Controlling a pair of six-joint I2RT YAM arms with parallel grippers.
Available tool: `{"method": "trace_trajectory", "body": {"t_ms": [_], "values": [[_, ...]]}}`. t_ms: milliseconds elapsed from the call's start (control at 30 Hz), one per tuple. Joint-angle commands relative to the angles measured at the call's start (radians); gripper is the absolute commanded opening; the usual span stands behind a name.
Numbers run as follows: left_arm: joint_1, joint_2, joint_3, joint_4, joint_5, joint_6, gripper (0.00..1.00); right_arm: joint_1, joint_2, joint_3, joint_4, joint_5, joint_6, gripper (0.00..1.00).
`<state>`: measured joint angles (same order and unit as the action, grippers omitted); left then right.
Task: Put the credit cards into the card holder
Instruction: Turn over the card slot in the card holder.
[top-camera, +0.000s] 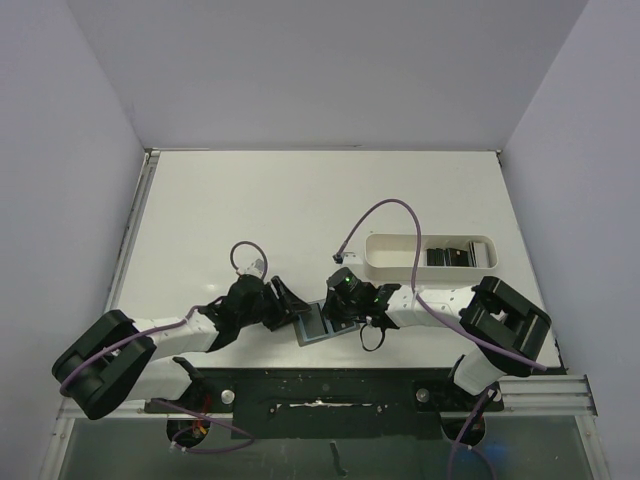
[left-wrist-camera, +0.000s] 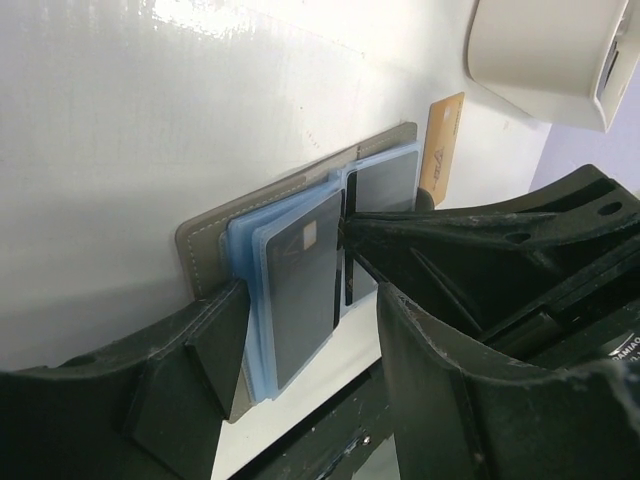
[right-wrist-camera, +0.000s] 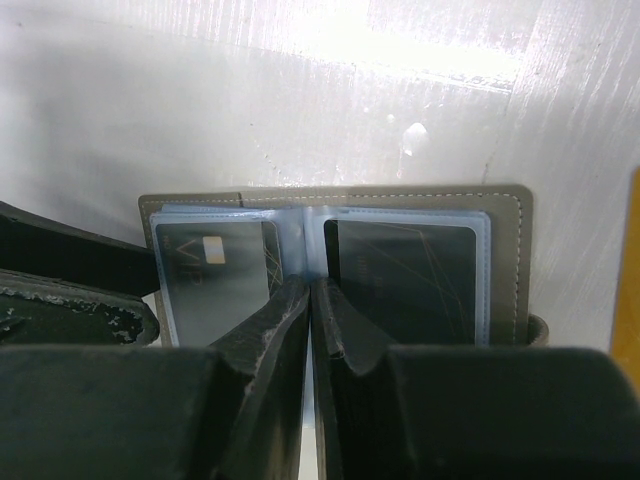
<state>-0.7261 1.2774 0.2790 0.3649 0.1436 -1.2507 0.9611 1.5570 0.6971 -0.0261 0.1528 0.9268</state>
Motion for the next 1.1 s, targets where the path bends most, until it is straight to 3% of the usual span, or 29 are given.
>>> {"method": "trace_trajectory", "body": {"t_ms": [0, 333, 467, 700, 1067], "values": [[-0.006, 0.001, 0.011, 0.119, -0.003, -0.021, 0.52, -0.001, 0.013, -0.019, 0.004, 0.016, 0.001, 0.08], [-0.009, -0.054, 0.015, 0.186, 0.032, -0.029, 0.52, 0.004, 0.002, -0.018, 0.008, 0.020, 0.000, 0.08], [-0.014, -0.051, 0.026, 0.205, 0.050, -0.028, 0.52, 0.005, -0.014, -0.018, 0.003, 0.031, -0.002, 0.14], [-0.021, -0.009, 0.055, 0.235, 0.068, -0.019, 0.52, 0.005, -0.063, -0.006, -0.029, 0.078, -0.021, 0.22], [-0.032, 0.092, 0.119, 0.259, 0.065, -0.004, 0.52, 0.005, -0.188, -0.057, -0.047, 0.145, -0.029, 0.23]]}}
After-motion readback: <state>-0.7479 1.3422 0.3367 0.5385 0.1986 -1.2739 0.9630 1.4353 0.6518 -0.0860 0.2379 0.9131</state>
